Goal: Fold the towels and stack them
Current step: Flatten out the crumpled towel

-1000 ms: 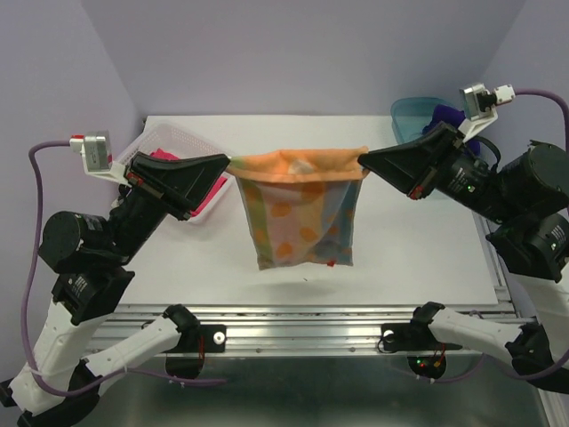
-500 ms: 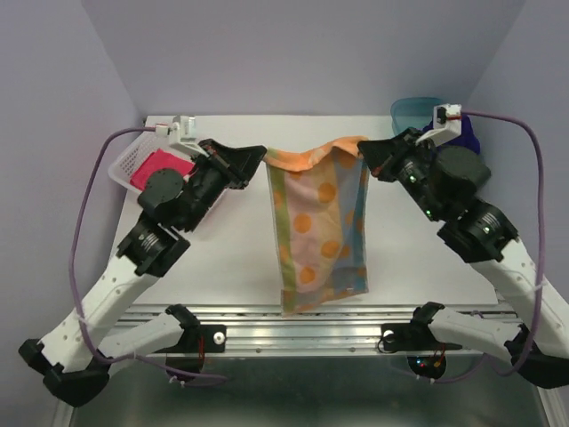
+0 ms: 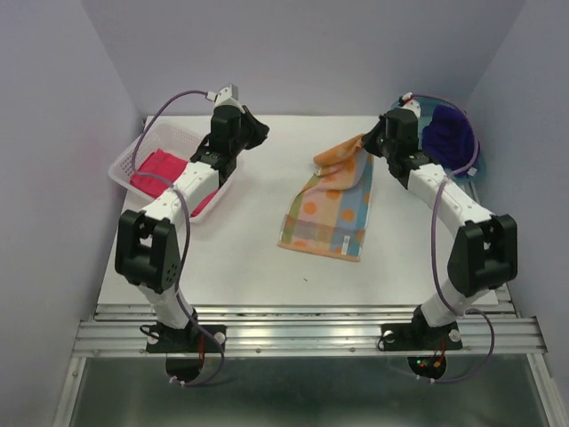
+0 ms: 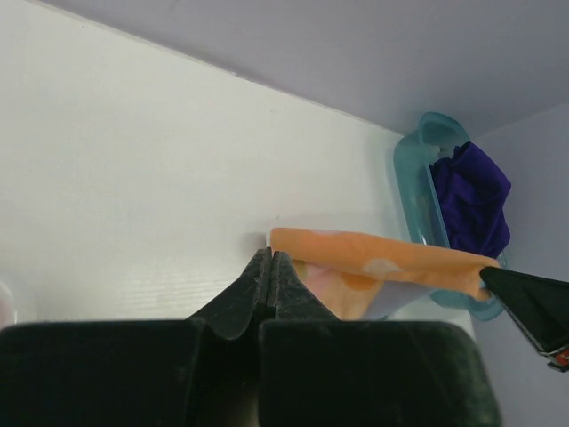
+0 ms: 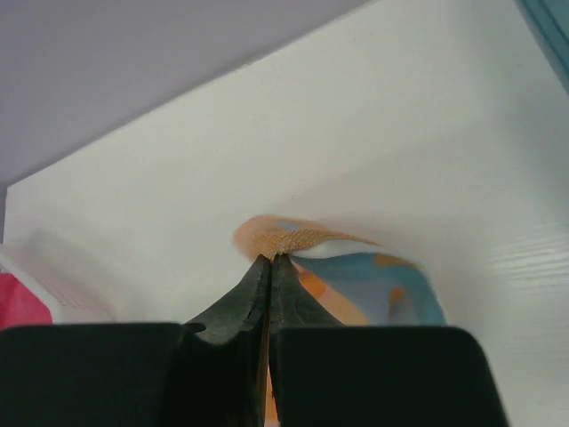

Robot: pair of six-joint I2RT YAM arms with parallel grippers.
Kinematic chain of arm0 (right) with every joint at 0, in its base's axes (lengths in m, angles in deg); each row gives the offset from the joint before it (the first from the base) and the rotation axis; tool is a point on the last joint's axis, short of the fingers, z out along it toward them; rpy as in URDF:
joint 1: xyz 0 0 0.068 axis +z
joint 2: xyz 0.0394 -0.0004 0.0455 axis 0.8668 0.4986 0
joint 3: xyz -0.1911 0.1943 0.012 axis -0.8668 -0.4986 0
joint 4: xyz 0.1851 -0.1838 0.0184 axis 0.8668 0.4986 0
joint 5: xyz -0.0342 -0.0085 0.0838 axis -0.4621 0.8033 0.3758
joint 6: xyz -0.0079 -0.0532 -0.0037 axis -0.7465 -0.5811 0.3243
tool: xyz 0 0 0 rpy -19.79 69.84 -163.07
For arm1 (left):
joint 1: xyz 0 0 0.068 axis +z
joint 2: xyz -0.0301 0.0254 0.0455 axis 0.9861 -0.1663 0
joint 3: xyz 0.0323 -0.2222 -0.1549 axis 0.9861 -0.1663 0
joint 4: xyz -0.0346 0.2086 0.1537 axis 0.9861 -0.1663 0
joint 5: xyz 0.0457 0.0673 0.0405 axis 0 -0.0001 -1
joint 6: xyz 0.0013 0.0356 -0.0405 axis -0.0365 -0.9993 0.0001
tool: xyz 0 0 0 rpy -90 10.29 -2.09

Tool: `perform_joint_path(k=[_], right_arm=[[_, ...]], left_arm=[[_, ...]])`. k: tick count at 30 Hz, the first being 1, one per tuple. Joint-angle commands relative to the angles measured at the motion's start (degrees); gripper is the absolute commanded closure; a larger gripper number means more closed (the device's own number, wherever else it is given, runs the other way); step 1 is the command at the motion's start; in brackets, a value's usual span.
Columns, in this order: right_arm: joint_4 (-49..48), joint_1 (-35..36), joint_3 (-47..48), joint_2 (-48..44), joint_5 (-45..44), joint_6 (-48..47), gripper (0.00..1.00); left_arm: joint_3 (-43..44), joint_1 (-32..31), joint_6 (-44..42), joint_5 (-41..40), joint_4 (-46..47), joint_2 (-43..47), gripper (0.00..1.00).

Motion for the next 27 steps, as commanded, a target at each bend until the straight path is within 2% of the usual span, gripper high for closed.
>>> perform_joint_path(k=[1,6,12,14,16,18,20,21,22,24,26,27], right_arm=[[-6.88,-4.13,8.82,9.54,14.13,0.08,0.99],[-6.27,-5.9,12.27,16.58,19.44,-0.44,0.99],[-3.56,-7.04,13.23,18.87,17.52,1.39,0.99],[-0.66,-7.48,15.51,21.23,15.59,2.36,0.99],[1.28,-7.66,19.47,23.17,13.04,2.8,0.99],[4.96,-7.75,22.8,26.32,8.74,2.45,0.97],[8.66,-7.66,27.55,28.01,6.1,1.93,0.97],[10.24,-7.66,27.83,27.84,5.56,1.92,0.89],[10.34,-7.75,27.48,27.23,5.38,1.92,0.76],[11.05,-7.66,25.2,24.61,5.56,2.36,0.42],[11.31,-7.66,20.74,21.96,7.39,2.01,0.32],[11.4,-7.66,18.36,19.95,8.45,1.23,0.24]], left_arm=[[9.22,2.75,-1.43,6.78,4.83,-7.02,1.0],[13.53,2.93,-2.57,11.43,4.92,-13.9,1.0],[13.11,2.23,-2.74,20.39,4.31,-17.77,1.0],[11.35,1.35,-3.35,20.07,4.39,-17.25,0.99],[8.27,-0.4,-4.23,18.22,4.39,-15.15,0.86],[6.25,-1.55,-4.67,16.55,4.22,-13.13,0.78],[2.56,-3.39,-5.38,15.41,3.95,-9.62,0.65],[-0.58,-4.01,-5.73,13.83,3.69,-6.73,0.53],[-2.62,-4.62,-5.47,12.69,3.51,-5.14,0.48],[-8.92,-6.82,-5.29,8.65,2.63,-0.41,0.43],[-13.42,-8.92,-4.68,6.1,1.76,2.86,0.39],[-17.97,-9.55,-3.37,3.3,1.15,6.18,0.35]])
